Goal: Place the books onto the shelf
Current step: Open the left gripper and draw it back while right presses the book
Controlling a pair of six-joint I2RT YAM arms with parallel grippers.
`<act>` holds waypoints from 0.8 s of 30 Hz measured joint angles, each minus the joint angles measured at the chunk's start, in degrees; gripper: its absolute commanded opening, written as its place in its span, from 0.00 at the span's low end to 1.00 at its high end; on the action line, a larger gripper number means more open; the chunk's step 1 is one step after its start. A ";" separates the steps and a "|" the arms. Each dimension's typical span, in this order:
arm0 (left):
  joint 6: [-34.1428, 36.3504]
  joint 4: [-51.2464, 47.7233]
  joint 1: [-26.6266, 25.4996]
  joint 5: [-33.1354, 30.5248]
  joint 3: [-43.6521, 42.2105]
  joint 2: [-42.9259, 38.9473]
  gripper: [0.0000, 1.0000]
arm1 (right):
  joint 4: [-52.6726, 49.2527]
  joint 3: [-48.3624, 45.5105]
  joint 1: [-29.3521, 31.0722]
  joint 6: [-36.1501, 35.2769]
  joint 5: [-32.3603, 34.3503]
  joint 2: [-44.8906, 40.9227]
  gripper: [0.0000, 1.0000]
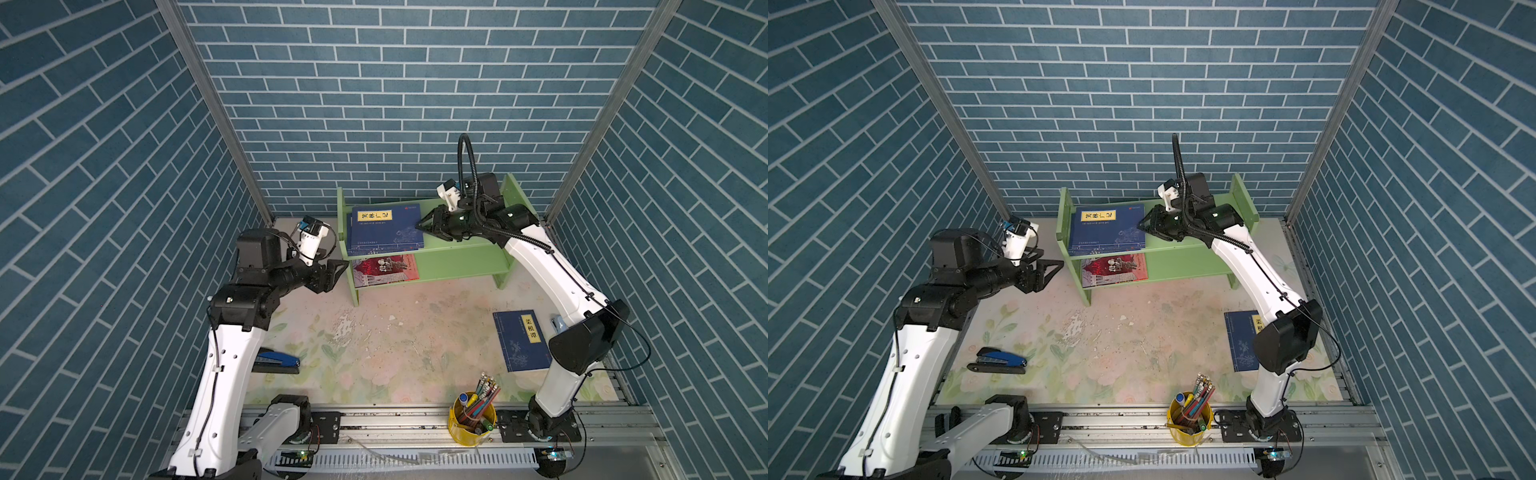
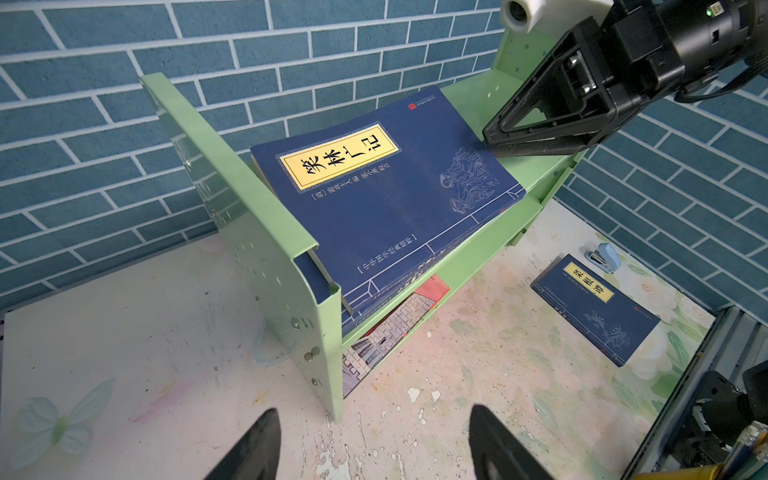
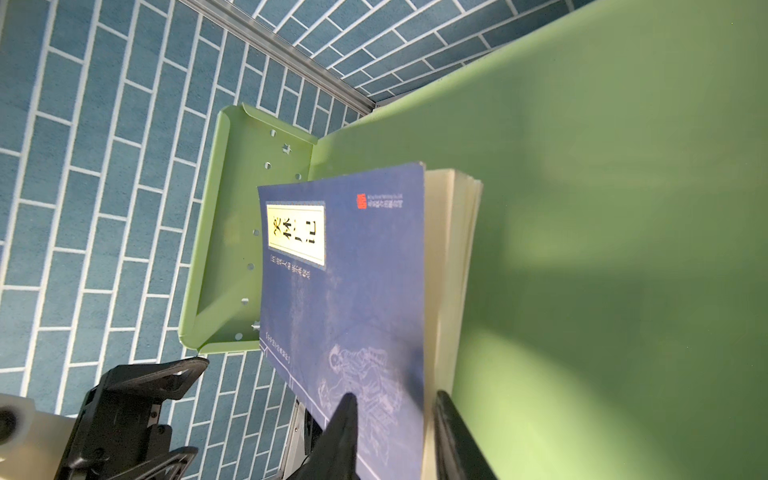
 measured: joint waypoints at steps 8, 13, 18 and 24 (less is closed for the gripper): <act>0.59 1.03 0.00 -2.05 -2.01 -0.04 0.73 | -0.02 0.02 0.31 0.00 -0.13 0.83 0.29; 0.85 2.45 0.00 -2.86 -3.32 -0.11 0.73 | -0.22 1.01 0.37 0.00 -0.20 1.09 0.29; 0.83 3.67 0.00 -3.39 -4.92 -0.13 0.73 | -0.35 1.84 0.55 0.00 -0.22 1.22 0.29; 0.48 5.11 0.00 -3.58 -5.75 -0.13 0.73 | -0.46 2.56 0.66 0.00 -0.48 2.01 0.29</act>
